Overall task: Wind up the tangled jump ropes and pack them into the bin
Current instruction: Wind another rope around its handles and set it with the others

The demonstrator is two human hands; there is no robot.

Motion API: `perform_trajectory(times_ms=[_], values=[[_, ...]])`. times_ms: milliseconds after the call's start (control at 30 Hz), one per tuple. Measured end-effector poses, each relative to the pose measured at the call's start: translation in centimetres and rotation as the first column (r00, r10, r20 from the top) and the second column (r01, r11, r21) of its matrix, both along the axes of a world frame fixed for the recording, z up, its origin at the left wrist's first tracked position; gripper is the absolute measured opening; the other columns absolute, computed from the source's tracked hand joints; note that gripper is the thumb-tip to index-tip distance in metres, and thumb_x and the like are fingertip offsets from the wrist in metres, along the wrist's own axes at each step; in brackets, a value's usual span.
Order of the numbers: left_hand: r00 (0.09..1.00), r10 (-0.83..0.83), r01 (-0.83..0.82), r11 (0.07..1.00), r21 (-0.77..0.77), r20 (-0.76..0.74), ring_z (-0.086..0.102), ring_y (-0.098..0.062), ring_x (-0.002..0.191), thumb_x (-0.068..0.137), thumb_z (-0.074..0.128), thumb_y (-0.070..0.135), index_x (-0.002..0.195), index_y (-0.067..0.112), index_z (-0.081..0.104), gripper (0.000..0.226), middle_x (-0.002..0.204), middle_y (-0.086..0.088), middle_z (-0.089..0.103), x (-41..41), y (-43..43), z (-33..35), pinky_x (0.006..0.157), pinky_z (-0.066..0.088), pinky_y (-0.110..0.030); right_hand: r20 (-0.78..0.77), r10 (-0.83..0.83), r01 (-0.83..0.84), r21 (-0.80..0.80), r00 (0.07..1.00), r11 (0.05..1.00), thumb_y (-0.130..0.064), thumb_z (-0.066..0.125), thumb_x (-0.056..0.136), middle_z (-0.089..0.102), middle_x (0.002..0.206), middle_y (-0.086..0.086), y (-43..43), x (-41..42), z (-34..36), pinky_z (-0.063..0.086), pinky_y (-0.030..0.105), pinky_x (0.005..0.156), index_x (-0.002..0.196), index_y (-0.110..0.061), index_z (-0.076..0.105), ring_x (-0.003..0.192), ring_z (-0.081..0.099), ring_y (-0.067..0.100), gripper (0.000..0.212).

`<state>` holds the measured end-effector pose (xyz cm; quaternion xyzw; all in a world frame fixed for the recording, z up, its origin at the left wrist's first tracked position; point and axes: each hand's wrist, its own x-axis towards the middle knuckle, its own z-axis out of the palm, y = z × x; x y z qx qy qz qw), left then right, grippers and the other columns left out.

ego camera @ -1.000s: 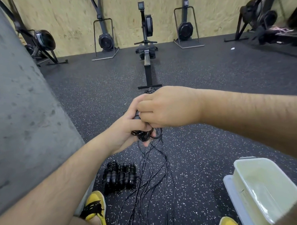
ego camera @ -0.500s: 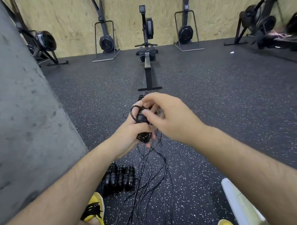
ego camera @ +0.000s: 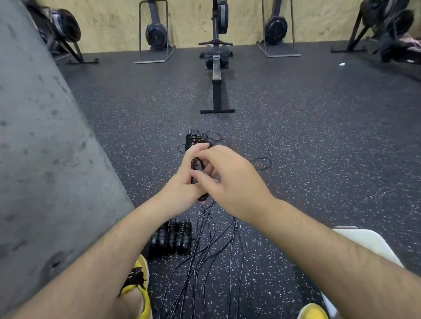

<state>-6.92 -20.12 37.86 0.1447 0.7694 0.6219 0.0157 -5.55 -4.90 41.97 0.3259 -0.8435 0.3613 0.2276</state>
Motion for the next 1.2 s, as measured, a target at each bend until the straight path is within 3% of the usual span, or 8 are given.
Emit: perform_trajectory(times_ms=[133,267,400,600,700,867,1033,1200], values=[[0.982,0.15,-0.175,0.955,-0.241,-0.118,0.052,-0.009,0.113,0.089,0.065,0.019,0.141,0.053,0.031,0.07,0.128,0.0,0.049,-0.1,-2.1,-0.3,0.099,0.048,-0.027,0.215,-0.035,0.056,-0.094,0.976,0.994,-0.021,0.067,0.09,0.06,0.097,-0.006,-1.5,-0.9,-1.1,0.052,0.034,0.081,0.11,-0.021,0.062,0.084,0.059,0.007,0.021],[0.975,0.199,-0.219,0.918,-0.329,-0.095,0.052,-0.002,0.101,0.091,0.065,0.023,0.139,0.059,0.032,0.069,0.122,-0.003,0.034,0.1,-3.7,-0.9,0.074,0.041,0.0,0.484,-0.027,0.142,-0.203,0.874,0.969,-0.012,0.06,0.09,0.062,0.1,-0.011,-4.0,-2.1,-1.7,0.055,0.034,0.083,0.111,-0.03,0.056,0.086,0.062,0.004,0.028],[0.955,0.276,-0.296,0.885,-0.36,-0.105,0.042,0.02,0.097,0.086,0.072,0.023,0.144,0.052,0.034,0.076,0.126,-0.004,0.03,-0.6,-5.8,-2.1,0.082,0.035,0.002,0.611,-0.022,0.196,-0.22,0.792,0.955,-0.003,0.05,0.09,0.063,0.102,-0.014,-6.9,-4.0,-3.0,0.053,0.033,0.082,0.104,-0.033,0.054,0.091,0.062,0.009,0.033],[0.921,0.355,-0.387,0.787,-0.481,-0.161,0.056,-0.02,0.099,0.078,0.08,0.02,0.151,0.05,0.028,0.095,0.125,-0.004,0.028,-1.3,-9.6,-4.3,0.094,0.044,-0.023,0.771,0.076,0.157,-0.224,0.632,0.962,-0.014,0.069,0.08,0.062,0.101,-0.004,-11.0,-5.9,-5.0,0.052,0.03,0.078,0.117,-0.029,0.047,0.088,0.064,0.013,0.046],[0.913,0.384,-0.401,0.793,-0.459,-0.135,0.058,-0.017,0.104,0.076,0.081,0.015,0.152,0.048,0.024,0.1,0.126,-0.001,0.03,-1.6,-11.8,-5.6,0.097,0.048,-0.028,0.794,0.099,0.166,-0.244,0.6,0.955,-0.02,0.08,0.073,0.064,0.1,-0.002,-13.5,-6.7,-6.7,0.055,0.041,0.083,0.119,-0.033,0.041,0.091,0.068,0.019,0.062],[0.922,0.38,-0.374,0.824,-0.427,-0.075,0.044,-0.008,0.126,0.087,0.073,0.006,0.153,0.022,0.034,0.078,0.139,-0.004,0.036,-1.7,-15.2,-8.4,0.116,0.033,-0.029,0.832,0.116,0.196,-0.259,0.542,0.946,-0.002,0.072,0.075,0.06,0.105,0.003,-16.7,-7.9,-9.9,0.052,0.032,0.068,0.122,-0.036,0.04,0.092,0.065,0.021,0.067],[0.87,0.479,-0.437,0.859,-0.267,0.116,0.057,-0.026,0.125,0.086,0.061,0.019,0.12,0.065,0.049,0.059,0.141,0.005,0.046,-2.9,-17.9,-11.8,0.107,0.047,-0.053,0.894,0.153,0.227,-0.268,0.421,0.936,0.008,0.069,0.079,0.057,0.104,0.001,-18.5,-9.4,-12.4,0.046,0.024,0.059,0.126,-0.03,0.042,0.078,0.059,0.011,0.066],[0.832,0.509,-0.46,0.855,-0.241,0.219,0.052,-0.014,0.123,0.089,0.062,-0.008,0.13,0.02,0.055,0.05,0.129,0.0,0.056,-5.8,-17.5,-15.7,0.112,0.039,-0.035,0.922,0.077,0.297,-0.201,0.38,0.934,0.009,0.069,0.077,0.059,0.101,-0.001,-19.0,-11.5,-17.7,0.057,0.04,0.077,0.123,-0.027,0.041,0.086,0.063,0.016,0.065]])
